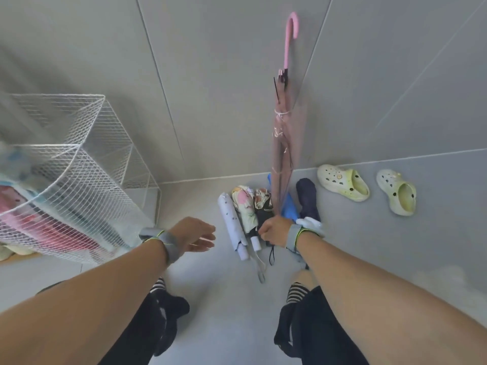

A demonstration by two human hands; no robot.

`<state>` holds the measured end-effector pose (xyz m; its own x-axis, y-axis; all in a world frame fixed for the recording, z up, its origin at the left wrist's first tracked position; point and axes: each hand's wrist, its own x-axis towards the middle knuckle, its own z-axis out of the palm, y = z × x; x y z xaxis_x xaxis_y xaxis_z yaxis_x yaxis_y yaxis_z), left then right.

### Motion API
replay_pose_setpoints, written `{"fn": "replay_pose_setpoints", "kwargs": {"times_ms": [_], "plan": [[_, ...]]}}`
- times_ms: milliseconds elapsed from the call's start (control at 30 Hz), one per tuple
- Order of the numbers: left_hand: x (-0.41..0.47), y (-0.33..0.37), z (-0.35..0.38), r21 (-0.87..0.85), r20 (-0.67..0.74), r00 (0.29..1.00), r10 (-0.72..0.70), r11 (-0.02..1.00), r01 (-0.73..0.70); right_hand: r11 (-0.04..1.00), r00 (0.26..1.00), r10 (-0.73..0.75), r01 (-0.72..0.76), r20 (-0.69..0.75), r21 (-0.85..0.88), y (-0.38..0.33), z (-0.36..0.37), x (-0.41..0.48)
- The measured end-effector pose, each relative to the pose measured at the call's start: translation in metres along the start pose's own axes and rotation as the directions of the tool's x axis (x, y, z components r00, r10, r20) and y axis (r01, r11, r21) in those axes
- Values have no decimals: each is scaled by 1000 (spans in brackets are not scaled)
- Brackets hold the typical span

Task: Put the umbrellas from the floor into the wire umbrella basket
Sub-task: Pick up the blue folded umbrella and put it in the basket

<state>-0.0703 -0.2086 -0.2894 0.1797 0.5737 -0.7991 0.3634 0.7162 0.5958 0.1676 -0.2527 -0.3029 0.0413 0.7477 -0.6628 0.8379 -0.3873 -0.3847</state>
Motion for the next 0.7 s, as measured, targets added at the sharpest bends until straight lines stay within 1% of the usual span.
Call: {"fn": "replay_pose_setpoints", "kwargs": {"times_ms": [100, 267, 333, 467, 600, 700], "plan": [[35, 0, 11, -13, 9, 999, -43, 999, 43, 998, 999, 35, -35, 7, -57, 18, 4, 29], [85, 10, 41, -23, 9, 998, -67, 997, 67, 973, 984, 176, -178, -24, -144, 62, 9, 68], [104, 17, 55, -31, 20, 998, -59, 998, 60, 957, 971, 230, -237, -64, -165, 83, 7, 80], [138, 21, 82, -52, 58, 996, -69, 996, 72, 946, 942, 305, -316, -138, -73, 121, 2, 100], [171, 20, 102, -83, 77, 992, -101, 991, 107, 941, 936, 330, -337, -123, -37, 144, 0, 123], [194, 17, 117, -107, 80, 989, -124, 985, 132, 932, 934, 345, -352, -93, -80, 159, 2, 142]]}}
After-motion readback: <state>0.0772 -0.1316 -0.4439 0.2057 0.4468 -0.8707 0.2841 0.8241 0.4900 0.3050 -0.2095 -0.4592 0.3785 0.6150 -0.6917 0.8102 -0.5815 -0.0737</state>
